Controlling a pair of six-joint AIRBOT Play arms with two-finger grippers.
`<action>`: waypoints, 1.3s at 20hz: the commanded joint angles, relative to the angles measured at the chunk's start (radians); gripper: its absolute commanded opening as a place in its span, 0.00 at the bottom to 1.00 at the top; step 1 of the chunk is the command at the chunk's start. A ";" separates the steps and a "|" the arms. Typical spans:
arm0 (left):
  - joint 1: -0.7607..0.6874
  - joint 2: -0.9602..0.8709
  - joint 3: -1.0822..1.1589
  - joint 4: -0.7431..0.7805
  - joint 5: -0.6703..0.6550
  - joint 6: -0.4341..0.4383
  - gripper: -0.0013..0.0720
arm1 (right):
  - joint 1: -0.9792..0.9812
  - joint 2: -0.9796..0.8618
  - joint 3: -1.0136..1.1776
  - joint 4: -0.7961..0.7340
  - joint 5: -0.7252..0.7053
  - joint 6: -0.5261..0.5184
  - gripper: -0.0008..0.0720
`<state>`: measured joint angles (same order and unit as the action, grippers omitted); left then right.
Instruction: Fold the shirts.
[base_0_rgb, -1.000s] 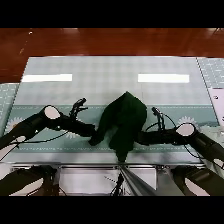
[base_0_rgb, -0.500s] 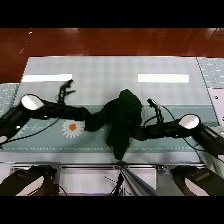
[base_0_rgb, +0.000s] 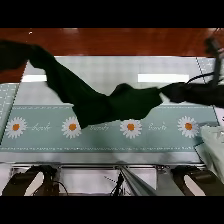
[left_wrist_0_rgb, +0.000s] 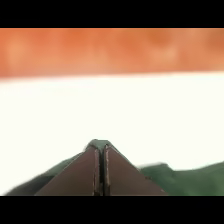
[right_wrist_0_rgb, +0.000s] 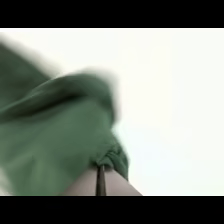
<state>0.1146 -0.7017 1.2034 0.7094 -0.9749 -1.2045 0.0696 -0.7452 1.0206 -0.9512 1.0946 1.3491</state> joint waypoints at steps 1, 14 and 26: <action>0.062 0.042 0.188 0.002 0.005 0.000 0.05 | -0.105 0.040 0.174 -0.053 0.052 0.031 0.04; 0.061 0.016 0.171 0.172 -0.371 -0.072 0.05 | -0.153 0.002 0.188 -0.184 0.683 0.154 0.04; -0.194 -0.026 -0.568 0.121 0.001 -0.072 0.05 | -0.154 -0.369 -0.243 -0.040 0.182 0.061 0.05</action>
<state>0.0059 -0.7059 0.7780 0.8650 -1.1172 -1.2758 -0.0830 -1.0241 0.8082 -1.0592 1.3846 1.4391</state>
